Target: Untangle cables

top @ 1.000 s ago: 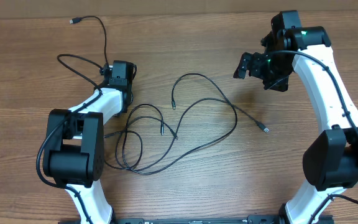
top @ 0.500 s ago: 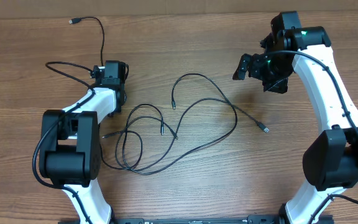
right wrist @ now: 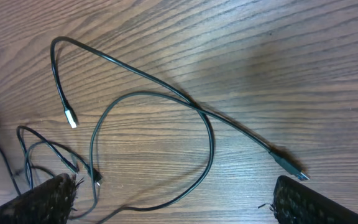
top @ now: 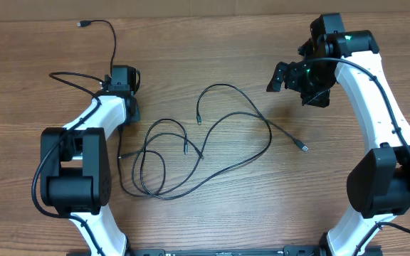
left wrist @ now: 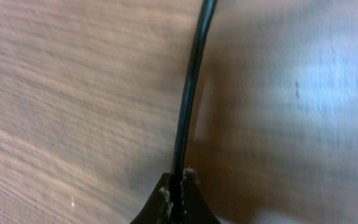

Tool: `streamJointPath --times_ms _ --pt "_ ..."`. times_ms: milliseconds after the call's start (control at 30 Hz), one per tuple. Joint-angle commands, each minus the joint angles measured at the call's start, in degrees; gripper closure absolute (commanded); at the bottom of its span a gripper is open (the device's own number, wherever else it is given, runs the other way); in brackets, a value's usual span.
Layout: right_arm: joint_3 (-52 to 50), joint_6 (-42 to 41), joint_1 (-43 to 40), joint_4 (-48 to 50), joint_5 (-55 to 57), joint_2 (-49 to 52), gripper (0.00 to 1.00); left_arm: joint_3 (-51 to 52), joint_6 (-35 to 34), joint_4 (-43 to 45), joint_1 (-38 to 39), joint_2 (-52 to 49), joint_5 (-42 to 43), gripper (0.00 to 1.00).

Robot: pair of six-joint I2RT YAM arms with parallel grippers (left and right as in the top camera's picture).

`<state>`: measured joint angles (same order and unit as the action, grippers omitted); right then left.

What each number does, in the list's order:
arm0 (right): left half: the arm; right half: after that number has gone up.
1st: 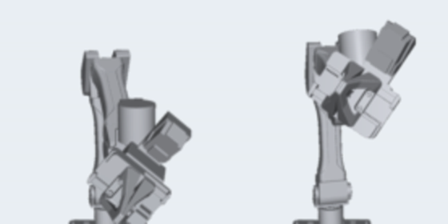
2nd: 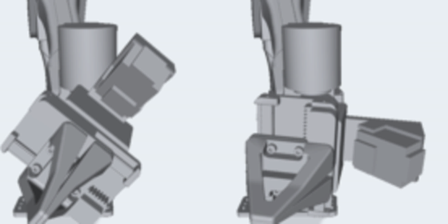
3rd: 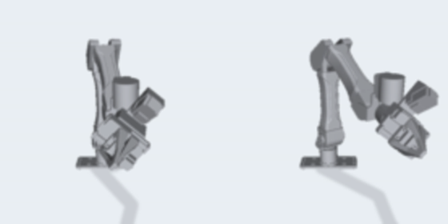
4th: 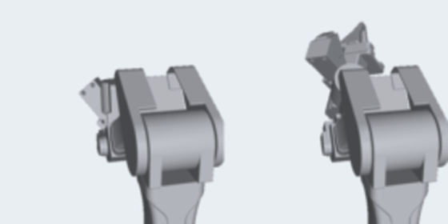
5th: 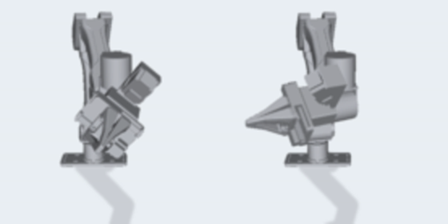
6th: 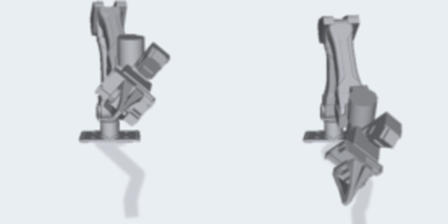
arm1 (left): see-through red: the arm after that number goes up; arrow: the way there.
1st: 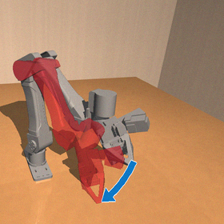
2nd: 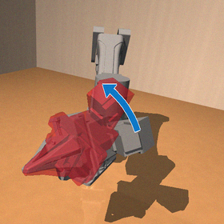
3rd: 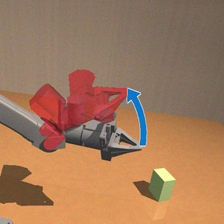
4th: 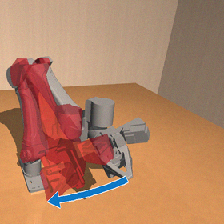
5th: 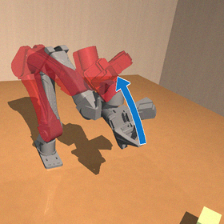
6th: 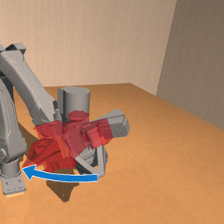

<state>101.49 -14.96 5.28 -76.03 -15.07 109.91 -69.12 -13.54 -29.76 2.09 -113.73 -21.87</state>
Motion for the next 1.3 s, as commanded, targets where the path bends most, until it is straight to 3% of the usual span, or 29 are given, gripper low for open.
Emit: streamJointPath --times_ms 0,267,500,800,1100,1267 --pt "0.1 0.3 -0.2 0.1 -0.4 0.4 0.00 -2.7 0.7 -6.2 -0.1 3.1 8.4 0.96" --pt "0.1 0.5 -0.2 -0.8 -0.4 0.4 0.00 -21.2 0.8 -16.5 -0.2 19.8 8.9 0.96" --pt "0.1 0.5 -0.2 -0.7 -0.4 0.4 0.00 -35.1 5.4 -17.3 -0.3 29.2 10.6 0.96" --pt "0.1 0.5 -0.2 -0.8 -0.4 0.4 0.00 -47.5 7.6 -15.1 -9.2 30.5 8.2 0.96" --pt "0.1 0.5 -0.2 -0.7 -0.4 0.4 0.00 -59.1 5.7 -17.9 -19.8 30.6 21.3 0.96" --pt "0.1 0.5 -0.2 -0.8 -0.4 0.4 0.00 -64.1 5.7 -17.5 -20.2 30.6 21.3 0.96"
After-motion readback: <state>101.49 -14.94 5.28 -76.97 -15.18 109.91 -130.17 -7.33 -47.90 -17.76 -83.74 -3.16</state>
